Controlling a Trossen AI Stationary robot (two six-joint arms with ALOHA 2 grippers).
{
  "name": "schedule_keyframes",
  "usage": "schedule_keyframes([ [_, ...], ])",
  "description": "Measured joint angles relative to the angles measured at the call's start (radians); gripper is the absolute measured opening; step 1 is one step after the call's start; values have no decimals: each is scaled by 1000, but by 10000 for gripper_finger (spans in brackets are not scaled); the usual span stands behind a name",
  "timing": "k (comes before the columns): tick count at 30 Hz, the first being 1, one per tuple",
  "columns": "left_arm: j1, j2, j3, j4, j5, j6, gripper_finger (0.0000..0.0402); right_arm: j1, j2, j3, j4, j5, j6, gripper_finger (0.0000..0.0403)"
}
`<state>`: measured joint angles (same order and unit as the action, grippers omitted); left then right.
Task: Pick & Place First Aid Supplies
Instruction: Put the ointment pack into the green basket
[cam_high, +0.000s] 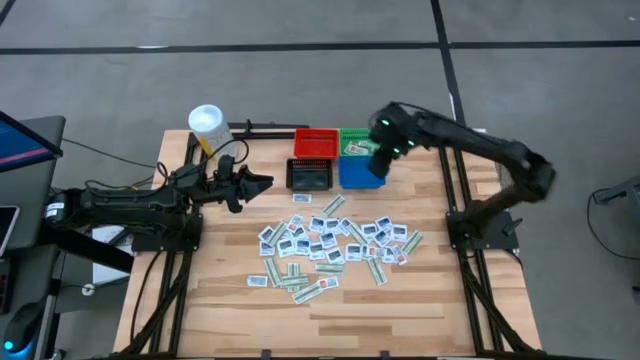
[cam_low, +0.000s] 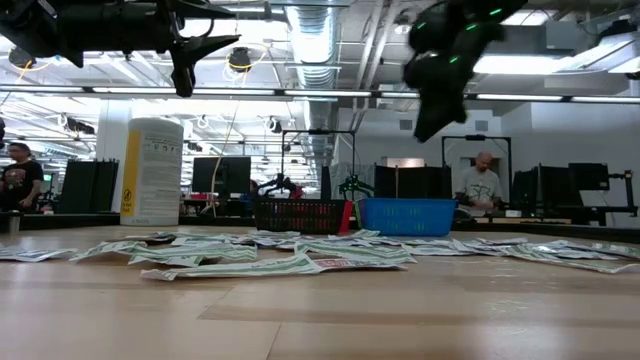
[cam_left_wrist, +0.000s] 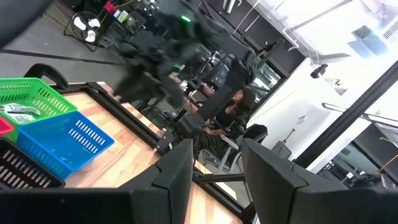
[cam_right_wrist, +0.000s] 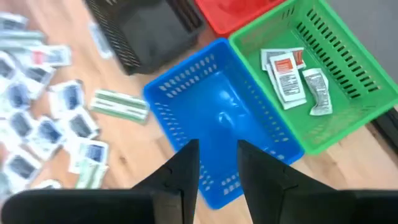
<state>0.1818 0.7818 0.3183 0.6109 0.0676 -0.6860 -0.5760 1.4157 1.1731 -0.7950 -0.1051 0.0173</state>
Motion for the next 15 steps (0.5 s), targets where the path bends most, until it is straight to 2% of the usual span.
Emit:
schedule_keyframes([
  [4, 0, 0, 0, 0, -41, 0, 140, 87, -212, -171, 87, 1, 67, 100],
  [8, 0, 0, 0, 1, -79, 0, 140, 225, -359, -299, 121, 0, 122, 100],
  [11, 2, 0, 0, 3, -83, 0, 140, 347, -410, -367, 150, -2, 176, 100],
  [15, 22, 0, 0, 4, -86, 0, 140, 494, -403, -425, 163, -1, 275, 100],
])
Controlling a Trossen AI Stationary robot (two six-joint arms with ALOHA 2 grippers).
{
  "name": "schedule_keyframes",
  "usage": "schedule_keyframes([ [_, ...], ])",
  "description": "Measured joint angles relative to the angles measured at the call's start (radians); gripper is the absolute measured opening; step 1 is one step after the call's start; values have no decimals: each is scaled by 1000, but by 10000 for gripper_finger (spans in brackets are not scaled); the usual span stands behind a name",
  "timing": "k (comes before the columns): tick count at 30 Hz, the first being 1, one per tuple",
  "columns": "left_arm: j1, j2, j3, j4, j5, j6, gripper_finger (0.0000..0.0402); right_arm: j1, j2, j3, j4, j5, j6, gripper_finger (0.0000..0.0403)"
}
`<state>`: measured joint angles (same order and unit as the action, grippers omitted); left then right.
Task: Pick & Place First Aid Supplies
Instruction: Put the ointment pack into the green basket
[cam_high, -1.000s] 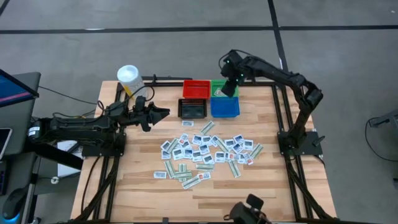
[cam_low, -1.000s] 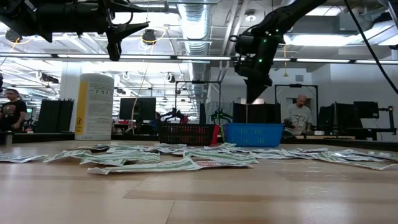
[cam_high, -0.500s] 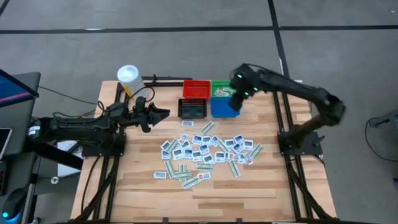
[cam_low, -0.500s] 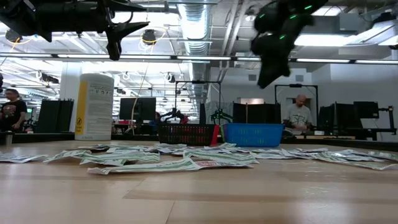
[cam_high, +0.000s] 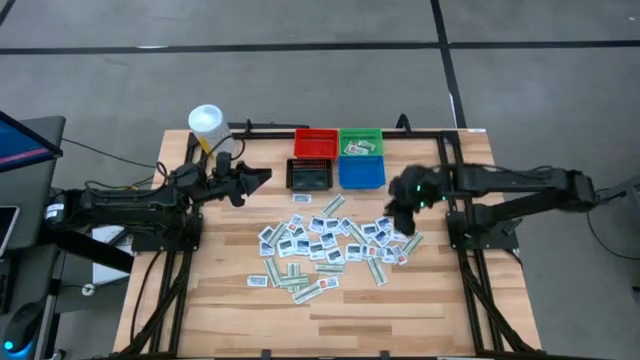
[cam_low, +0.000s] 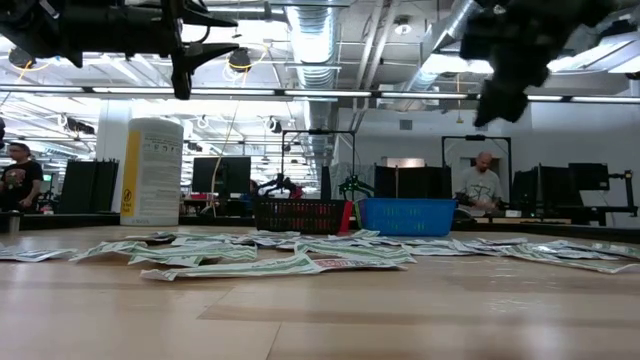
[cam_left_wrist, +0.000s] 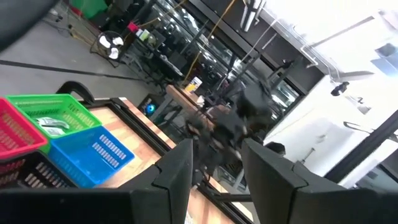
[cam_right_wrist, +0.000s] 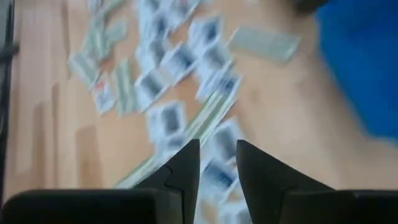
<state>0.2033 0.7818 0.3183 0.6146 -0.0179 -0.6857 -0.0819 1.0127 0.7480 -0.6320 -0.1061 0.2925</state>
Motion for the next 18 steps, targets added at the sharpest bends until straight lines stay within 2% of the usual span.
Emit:
schedule_keyframes([
  [6, 15, 0, 0, 0, 1, 0, 140, 195, 96, -42, -1, -1, 113, 100],
  [10, 15, 0, 0, 4, 3, 0, 140, 290, 169, -55, -16, 9, 126, 100],
  [14, 15, 0, 0, 4, 2, 0, 140, 333, 241, -58, -55, 65, 153, 100],
  [18, 15, 0, 0, 4, 2, 0, 140, 336, 306, -57, -56, 67, 154, 100],
])
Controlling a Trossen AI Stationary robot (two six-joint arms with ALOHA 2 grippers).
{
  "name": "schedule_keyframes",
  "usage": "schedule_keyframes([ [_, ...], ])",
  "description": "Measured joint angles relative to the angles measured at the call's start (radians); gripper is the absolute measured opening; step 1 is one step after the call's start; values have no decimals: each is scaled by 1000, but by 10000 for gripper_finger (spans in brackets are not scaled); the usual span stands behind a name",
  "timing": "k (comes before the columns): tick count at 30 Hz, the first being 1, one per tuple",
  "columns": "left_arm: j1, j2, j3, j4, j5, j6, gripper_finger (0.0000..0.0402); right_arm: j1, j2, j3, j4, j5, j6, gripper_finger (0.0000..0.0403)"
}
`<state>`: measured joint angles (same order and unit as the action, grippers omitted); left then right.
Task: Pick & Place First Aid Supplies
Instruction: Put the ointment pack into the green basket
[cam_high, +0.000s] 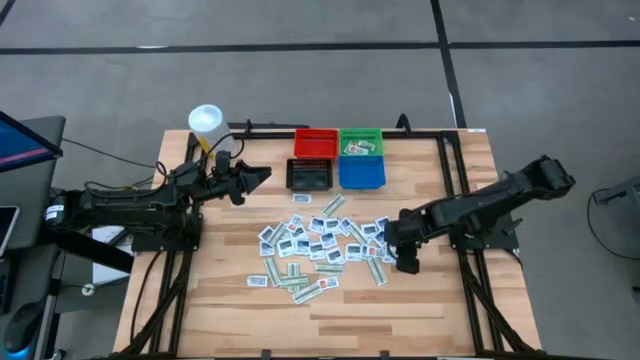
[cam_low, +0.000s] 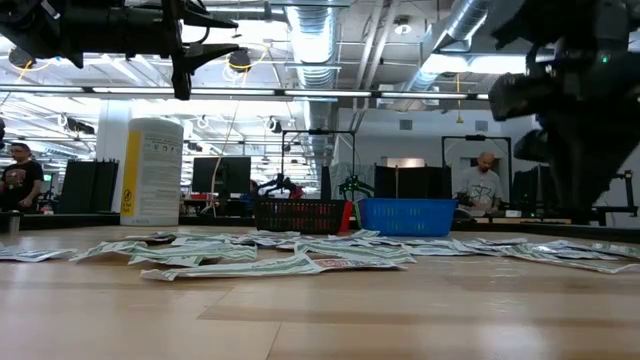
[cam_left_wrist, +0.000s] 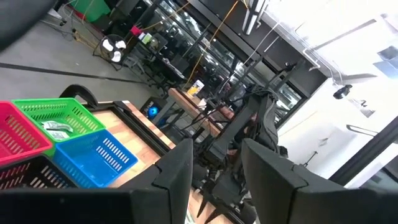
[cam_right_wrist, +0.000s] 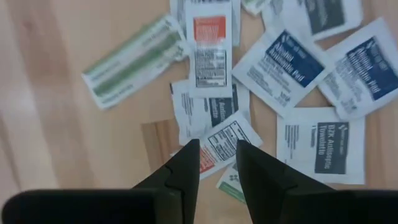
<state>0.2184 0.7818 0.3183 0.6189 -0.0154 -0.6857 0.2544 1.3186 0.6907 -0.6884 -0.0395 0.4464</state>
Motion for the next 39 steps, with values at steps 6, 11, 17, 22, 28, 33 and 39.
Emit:
schedule_keyframes([
  [6, 0, 0, 0, 0, 0, 0, 140, -2, 71, 0, -2, 18, -1, 100],
  [11, 0, 0, 0, 0, 0, 0, 140, -2, 118, 0, -4, 19, 0, 100],
  [17, -4, 0, 0, 0, 1, 0, 140, 1, 124, 0, -9, 17, 3, 100],
  [22, -4, 0, 0, 0, 1, 0, 140, -1, 106, 1, -25, 46, 15, 100],
  [28, -4, 0, 0, -1, 1, 0, 140, -1, 109, 1, -26, 78, 15, 100],
  [33, -4, 0, 0, -1, 1, 0, 140, -1, 109, 1, -18, 86, -9, 100],
  [39, -4, 0, 0, -1, 1, 0, 140, -1, 109, 1, -18, 125, -11, 100],
])
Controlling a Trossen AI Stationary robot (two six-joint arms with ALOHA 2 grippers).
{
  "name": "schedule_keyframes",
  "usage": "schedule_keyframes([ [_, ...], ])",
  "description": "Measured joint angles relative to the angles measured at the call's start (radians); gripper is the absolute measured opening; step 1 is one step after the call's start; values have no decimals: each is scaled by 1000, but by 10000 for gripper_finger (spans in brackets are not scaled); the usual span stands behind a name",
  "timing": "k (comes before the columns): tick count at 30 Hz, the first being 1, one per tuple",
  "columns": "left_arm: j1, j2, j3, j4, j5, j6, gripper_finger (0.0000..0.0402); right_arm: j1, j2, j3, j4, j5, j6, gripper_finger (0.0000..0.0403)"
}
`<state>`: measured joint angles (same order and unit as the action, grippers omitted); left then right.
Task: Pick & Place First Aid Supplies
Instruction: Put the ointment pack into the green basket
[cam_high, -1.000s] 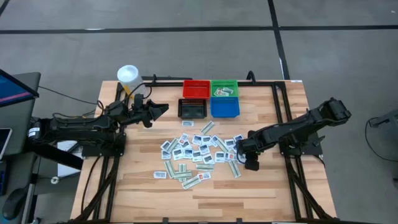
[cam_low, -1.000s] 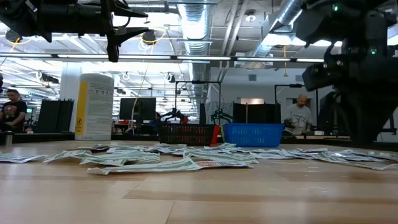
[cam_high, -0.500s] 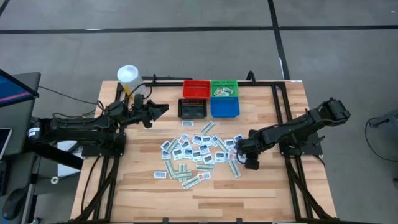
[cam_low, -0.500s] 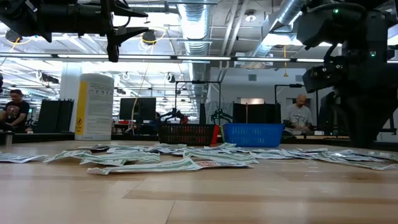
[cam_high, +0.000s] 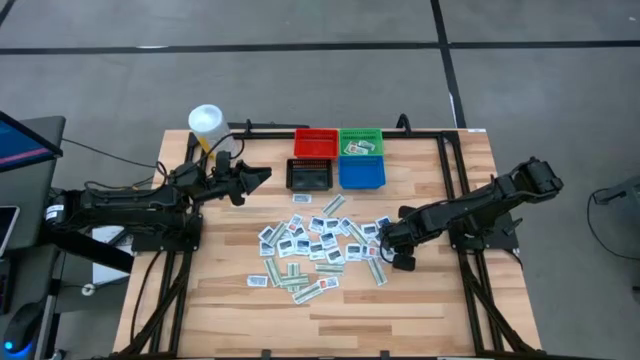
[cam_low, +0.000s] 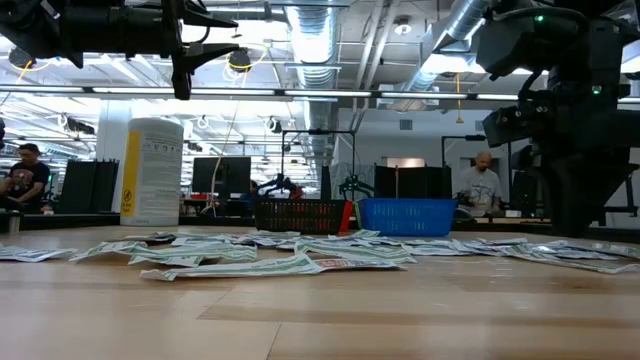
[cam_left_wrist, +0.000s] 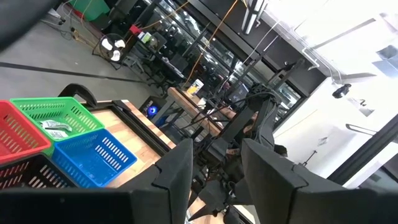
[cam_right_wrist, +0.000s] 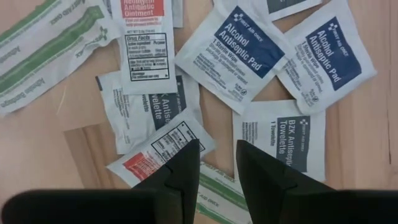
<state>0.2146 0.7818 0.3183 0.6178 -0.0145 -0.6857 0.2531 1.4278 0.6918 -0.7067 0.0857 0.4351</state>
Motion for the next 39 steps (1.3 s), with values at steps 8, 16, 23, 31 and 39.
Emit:
schedule_keyframes([
  [8, 0, 0, 0, 0, 0, 0, 140, 4, 0, -35, 37, 1, 0, 100],
  [16, 0, 0, 0, 0, 0, 0, 140, 5, -2, -74, 94, -6, 11, 100],
  [23, 0, 0, 0, 0, 0, 0, 140, 5, -1, -75, 95, -5, 0, 99],
  [31, 0, 0, 0, 0, 0, 1, 140, 5, -1, -76, 113, -2, 0, 25],
  [39, 0, 0, 0, 0, 0, 1, 140, 4, -10, -76, 112, -24, 2, 2],
])
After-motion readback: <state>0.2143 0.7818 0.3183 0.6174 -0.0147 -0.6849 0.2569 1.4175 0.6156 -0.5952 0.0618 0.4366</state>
